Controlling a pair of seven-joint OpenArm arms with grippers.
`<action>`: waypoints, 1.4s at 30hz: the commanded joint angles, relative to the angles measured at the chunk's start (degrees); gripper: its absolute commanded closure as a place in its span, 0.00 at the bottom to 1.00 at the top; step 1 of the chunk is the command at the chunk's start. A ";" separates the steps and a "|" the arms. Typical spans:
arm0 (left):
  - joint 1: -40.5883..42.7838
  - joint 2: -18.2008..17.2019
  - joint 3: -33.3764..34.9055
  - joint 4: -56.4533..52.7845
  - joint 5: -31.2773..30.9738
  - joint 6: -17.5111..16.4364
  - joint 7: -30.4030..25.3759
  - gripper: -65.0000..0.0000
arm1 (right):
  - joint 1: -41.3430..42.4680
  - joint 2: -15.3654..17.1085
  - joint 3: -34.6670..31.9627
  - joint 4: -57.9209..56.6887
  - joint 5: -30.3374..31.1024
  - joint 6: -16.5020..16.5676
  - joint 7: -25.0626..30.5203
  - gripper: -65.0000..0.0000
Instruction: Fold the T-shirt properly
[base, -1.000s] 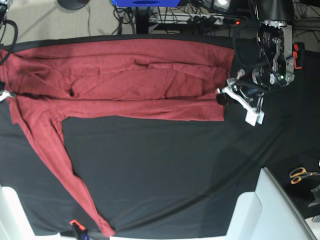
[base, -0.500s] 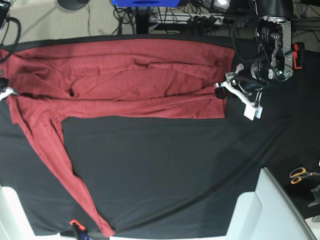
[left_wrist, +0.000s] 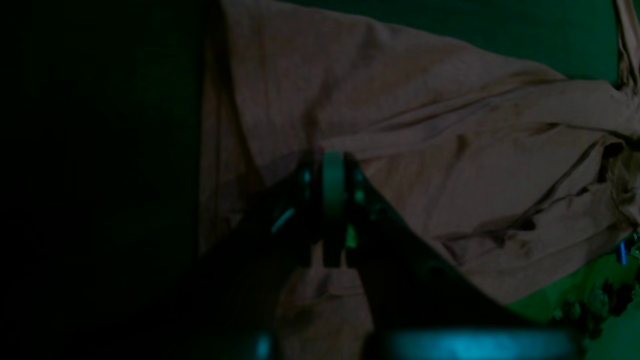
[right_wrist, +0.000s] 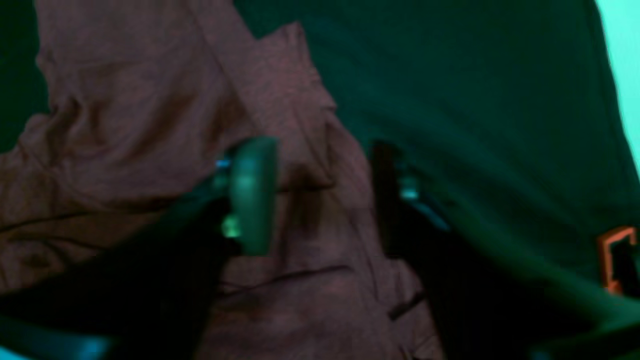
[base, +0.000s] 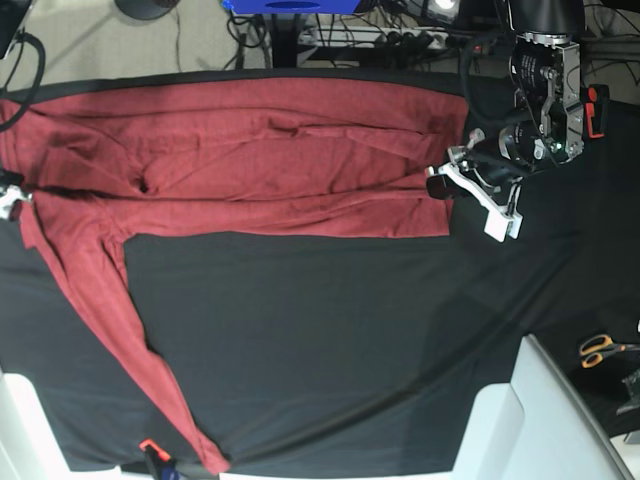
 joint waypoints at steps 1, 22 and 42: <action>-0.44 -0.64 -0.21 1.06 -0.92 -0.30 -0.64 1.00 | 0.68 1.09 -0.93 1.13 0.47 0.40 0.87 0.51; -0.44 -0.64 -0.30 1.06 -0.92 -0.30 -0.64 1.00 | 4.11 1.79 -6.03 -6.87 0.39 0.40 2.81 0.51; -0.62 -0.64 -0.65 0.70 -0.92 -0.30 -0.64 1.00 | 7.71 2.06 -6.12 -12.76 0.39 0.40 3.34 0.85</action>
